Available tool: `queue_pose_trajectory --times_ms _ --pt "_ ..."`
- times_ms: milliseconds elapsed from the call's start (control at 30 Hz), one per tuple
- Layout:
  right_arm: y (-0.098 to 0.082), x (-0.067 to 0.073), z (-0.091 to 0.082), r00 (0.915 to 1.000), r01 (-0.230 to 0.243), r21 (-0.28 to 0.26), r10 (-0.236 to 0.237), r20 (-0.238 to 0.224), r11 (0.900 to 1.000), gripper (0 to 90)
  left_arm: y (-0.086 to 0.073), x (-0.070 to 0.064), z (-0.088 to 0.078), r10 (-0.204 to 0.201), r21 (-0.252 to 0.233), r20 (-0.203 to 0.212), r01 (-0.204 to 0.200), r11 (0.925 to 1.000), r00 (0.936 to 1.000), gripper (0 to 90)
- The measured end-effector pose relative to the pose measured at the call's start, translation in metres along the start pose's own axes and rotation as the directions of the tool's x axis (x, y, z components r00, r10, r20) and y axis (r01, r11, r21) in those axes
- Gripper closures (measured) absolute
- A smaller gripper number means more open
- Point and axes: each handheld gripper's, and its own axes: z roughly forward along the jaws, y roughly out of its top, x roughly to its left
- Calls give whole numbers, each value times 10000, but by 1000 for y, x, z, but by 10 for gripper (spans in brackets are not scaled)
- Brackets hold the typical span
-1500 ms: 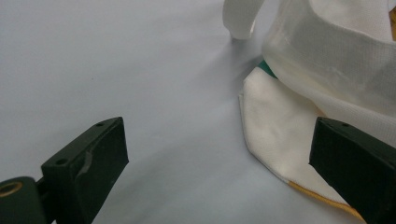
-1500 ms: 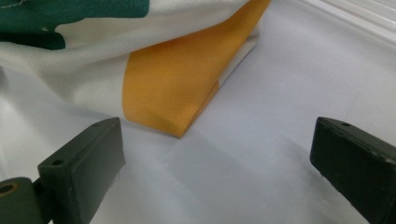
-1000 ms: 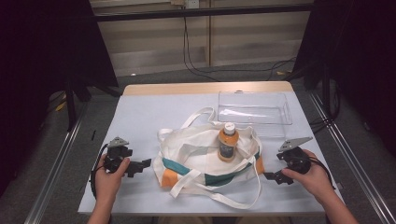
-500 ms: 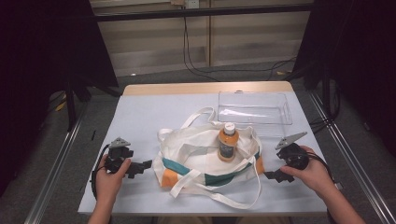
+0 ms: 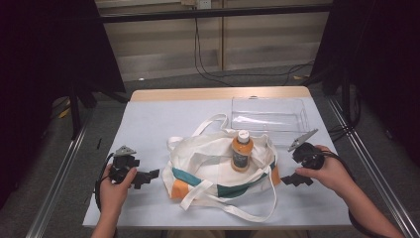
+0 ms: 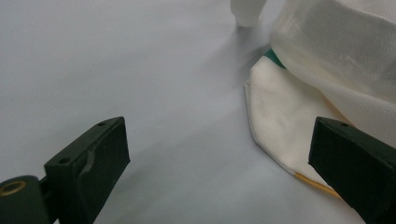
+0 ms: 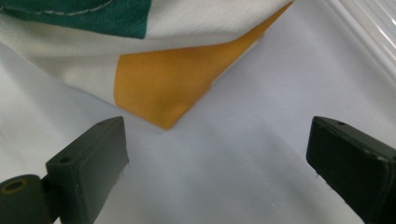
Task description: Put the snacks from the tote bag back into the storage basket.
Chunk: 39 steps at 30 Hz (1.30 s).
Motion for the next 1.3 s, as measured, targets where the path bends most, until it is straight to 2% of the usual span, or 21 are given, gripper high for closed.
queue_pose_trajectory --times_ms 67,100,233,367,433,633,933,967,1033,1067,1100,1133,1167,1200,1233,1267,1300 --pt "2 0 0 10000 -16 90 16 -30 10000 55 0 0 0 -3 7 27 3 10000 10000 48" --pt "5 -1 0 9999 60 221 -57 -127 9997 55 0 2 0 284 227 67 -286 9993 9996 49" --pt "11 1 -1 9997 199 501 -192 -156 9985 57 0 1 0 165 140 98 -167 9998 9998 48" --pt "14 0 -2 9994 311 660 -302 -140 9973 60 0 2 -1 257 240 69 -259 9994 9996 48" --pt "17 -1 -4 9991 400 979 -383 -192 9944 60 0 2 -1 177 201 73 -179 9996 9998 49" --pt "22 -2 -7 9991 373 1427 -340 -255 9891 60 0 3 -1 199 170 65 -200 9997 9998 49" --pt "35 2 -12 9971 719 1885 -656 -391 9794 62 1 2 -2 275 271 52 -276 9993 9996 50" --pt "36 2 -12 9957 897 1912 -840 -381 9774 62 0 2 -1 240 201 85 -242 9995 9997 50" --pt "39 3 -15 9965 813 1953 -756 -367 9774 64 0 3 -1 216 192 97 -218 9996 9997 50" --pt "40 2 -15 9952 962 1891 -906 -382 9772 64 0 3 -1 230 201 87 -232 9995 9997 50" --pt "42 3 -17 9963 824 2020 -759 -393 9759 64 0 3 -2 222 202 86 -223 9995 9997 50" --pt "42 2 -17 9949 981 1985 -916 -416 9752 64 0 3 -2 212 215 125 -214 9995 9997 50" --pt "44 3 -18 9959 870 2073 -800 -420 9744 64 0 4 -2 211 212 125 -213 9995 9997 50" --pt "45 3 -20 9953 951 2118 -885 -405 9727 64 0 4 -2 211 212 125 -213 9995 9997 50" --pt "46 2 -20 9942 1059 2098 -990 -431 9720 64 0 2 -1 2 31 91 -3 10000 10000 50" --pt "48 3 -22 9955 925 2179 -854 -418 9716 64 0 2 -1 2 31 91 -3 10000 10000 50" --pt "48 2 -22 9943 1051 2178 -981 -426 9703 64 0 3 -1 37 90 107 -38 10000 9999 50"
